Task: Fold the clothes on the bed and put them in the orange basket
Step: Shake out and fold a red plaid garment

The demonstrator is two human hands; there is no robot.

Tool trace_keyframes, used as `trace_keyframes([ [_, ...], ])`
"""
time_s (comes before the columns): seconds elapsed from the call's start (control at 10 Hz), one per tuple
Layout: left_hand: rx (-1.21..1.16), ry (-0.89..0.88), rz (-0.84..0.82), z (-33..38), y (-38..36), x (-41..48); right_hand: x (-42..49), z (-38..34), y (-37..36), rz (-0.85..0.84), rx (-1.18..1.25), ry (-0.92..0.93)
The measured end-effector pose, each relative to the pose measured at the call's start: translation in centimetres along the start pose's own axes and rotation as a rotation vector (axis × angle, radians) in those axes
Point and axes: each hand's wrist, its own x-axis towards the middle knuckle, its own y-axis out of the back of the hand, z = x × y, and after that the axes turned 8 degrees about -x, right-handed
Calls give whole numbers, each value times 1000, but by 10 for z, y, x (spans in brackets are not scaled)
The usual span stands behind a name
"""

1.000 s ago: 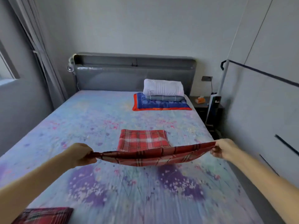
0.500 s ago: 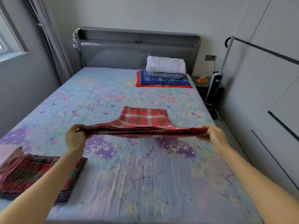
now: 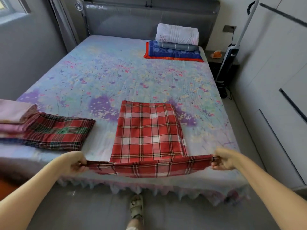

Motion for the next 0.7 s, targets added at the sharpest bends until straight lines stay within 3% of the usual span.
trace_keyframes([
  [0.1, -233, 102, -50, 25, -16, -48, 19, -21, -8, -55, 243, -15],
  [0.2, -514, 131, -106, 42, -28, -18, 35, -47, -19, -48, 512, 12],
  [0.4, -676, 136, -153, 105, -72, 69, 110, -114, -57, 55, 736, -34],
  [0.5, -643, 152, -172, 130, -96, 115, 143, -141, -76, 131, 669, -51],
  [0.7, -92, -14, -126, 157, -131, 210, 221, -182, -105, 373, 236, -13],
])
